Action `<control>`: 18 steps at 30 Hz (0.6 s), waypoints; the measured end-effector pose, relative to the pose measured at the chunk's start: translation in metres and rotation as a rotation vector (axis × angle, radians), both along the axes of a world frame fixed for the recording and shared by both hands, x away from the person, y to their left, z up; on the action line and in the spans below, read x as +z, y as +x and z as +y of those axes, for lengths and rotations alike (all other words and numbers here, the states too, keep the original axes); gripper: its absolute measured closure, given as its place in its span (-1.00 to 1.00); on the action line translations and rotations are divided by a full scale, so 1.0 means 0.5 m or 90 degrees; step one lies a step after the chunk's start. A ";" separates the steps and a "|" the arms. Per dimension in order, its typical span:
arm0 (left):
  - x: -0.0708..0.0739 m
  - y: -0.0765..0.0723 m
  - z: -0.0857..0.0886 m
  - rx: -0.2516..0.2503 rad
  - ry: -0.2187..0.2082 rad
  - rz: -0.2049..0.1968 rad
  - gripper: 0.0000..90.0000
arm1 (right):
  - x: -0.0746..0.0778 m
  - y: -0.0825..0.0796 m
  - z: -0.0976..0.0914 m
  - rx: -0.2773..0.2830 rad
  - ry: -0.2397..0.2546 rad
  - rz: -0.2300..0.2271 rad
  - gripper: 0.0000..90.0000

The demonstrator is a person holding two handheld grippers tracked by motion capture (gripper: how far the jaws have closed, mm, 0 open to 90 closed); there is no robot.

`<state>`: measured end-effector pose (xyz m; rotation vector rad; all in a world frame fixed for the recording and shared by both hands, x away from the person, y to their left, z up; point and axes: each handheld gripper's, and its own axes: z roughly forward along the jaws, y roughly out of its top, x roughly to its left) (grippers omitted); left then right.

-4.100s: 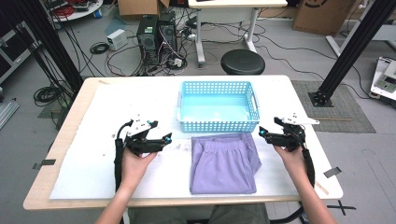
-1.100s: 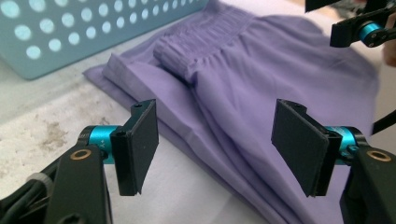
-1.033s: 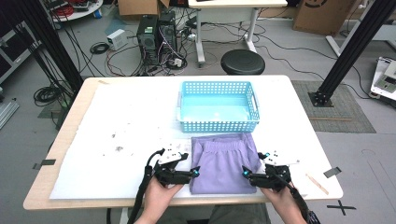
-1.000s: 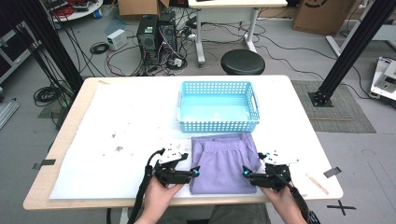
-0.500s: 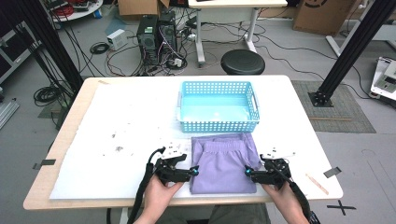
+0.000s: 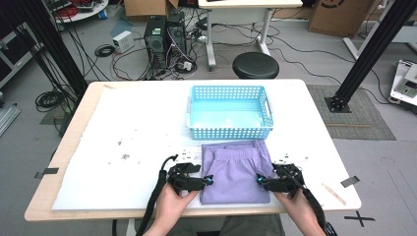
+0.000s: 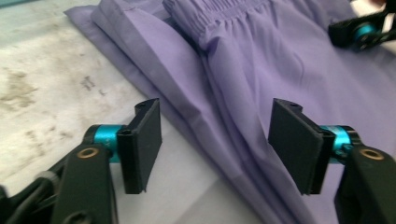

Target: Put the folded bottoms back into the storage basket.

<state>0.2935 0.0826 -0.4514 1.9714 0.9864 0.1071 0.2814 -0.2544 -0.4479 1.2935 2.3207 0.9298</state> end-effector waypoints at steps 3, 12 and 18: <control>0.000 0.002 -0.005 -0.003 0.004 -0.003 0.01 | 0.000 0.000 0.002 0.001 0.003 -0.002 -0.21; 0.000 0.002 -0.018 -0.008 0.023 -0.014 0.37 | 0.001 0.001 0.015 0.021 0.017 -0.007 0.20; -0.001 0.006 -0.021 -0.013 0.025 -0.011 0.54 | 0.001 0.002 0.016 0.026 0.020 -0.008 0.32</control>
